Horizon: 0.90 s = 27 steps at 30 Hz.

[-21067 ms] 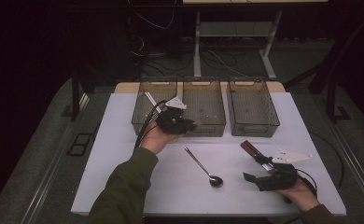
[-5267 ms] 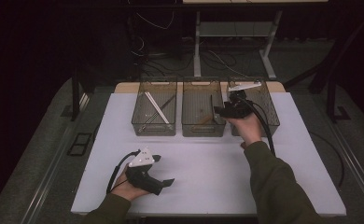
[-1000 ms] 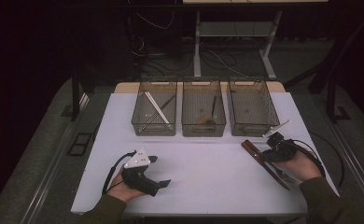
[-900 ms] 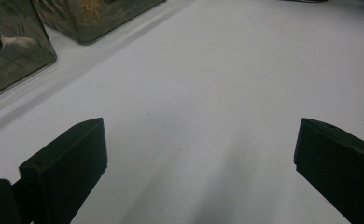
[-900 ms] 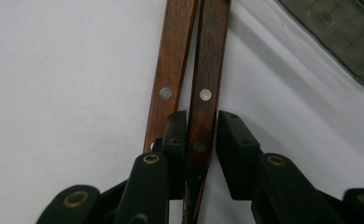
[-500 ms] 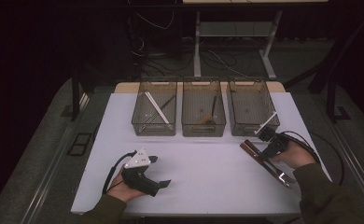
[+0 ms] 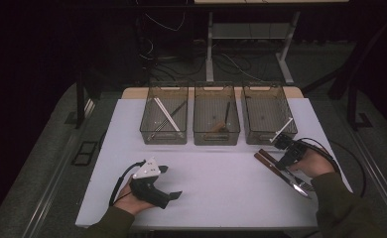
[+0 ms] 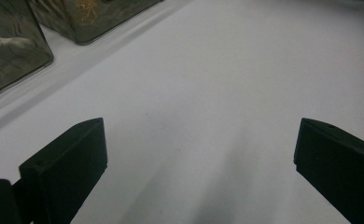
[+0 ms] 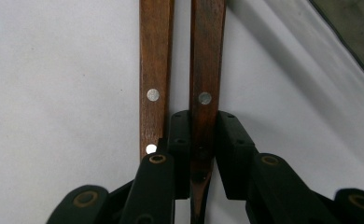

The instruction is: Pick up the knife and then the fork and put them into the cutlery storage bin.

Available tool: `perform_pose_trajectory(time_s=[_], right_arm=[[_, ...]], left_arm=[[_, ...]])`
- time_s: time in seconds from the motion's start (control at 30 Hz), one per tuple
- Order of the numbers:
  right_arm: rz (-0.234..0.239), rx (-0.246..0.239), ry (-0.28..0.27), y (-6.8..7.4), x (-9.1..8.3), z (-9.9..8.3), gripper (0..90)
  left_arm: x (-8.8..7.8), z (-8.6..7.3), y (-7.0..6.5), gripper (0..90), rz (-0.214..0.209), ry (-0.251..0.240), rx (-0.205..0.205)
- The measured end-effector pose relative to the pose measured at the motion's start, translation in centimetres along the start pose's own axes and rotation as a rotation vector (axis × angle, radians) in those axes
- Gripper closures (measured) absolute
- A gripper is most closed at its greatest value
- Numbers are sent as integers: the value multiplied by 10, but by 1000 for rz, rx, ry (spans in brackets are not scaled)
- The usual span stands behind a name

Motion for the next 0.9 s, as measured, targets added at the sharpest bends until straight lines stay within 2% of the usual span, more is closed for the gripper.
perform_pose_trajectory(time_s=[0.1, 0.4, 0.6, 0.8, 0.9], right_arm=[[5, 0, -4, -2, -1, -2, 772], [29, 41, -89, -6, -11, -13, 773], [59, 66, -182, -10, -18, -21, 774], [103, 84, -324, -14, -31, -27, 774], [108, 90, -378, -17, -35, -30, 774]], left_arm=[[0, 0, 0, 14, 0, -2, 0], [0, 0, 0, 14, 0, -2, 1], [0, 0, 0, 14, 0, -3, 2], [-1, 0, 0, 14, 1, -4, 3], [-2, 0, 0, 14, 1, -6, 2]])
Point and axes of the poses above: each handheld gripper's, and its own axes: x roughly forward along the jaws, z roughly out of its top, y roughly to its left, the point moved 5 cm from there along x, roughly forward along the jaws, and after that the axes turned 1 degree about y, right-handed, at the moved point
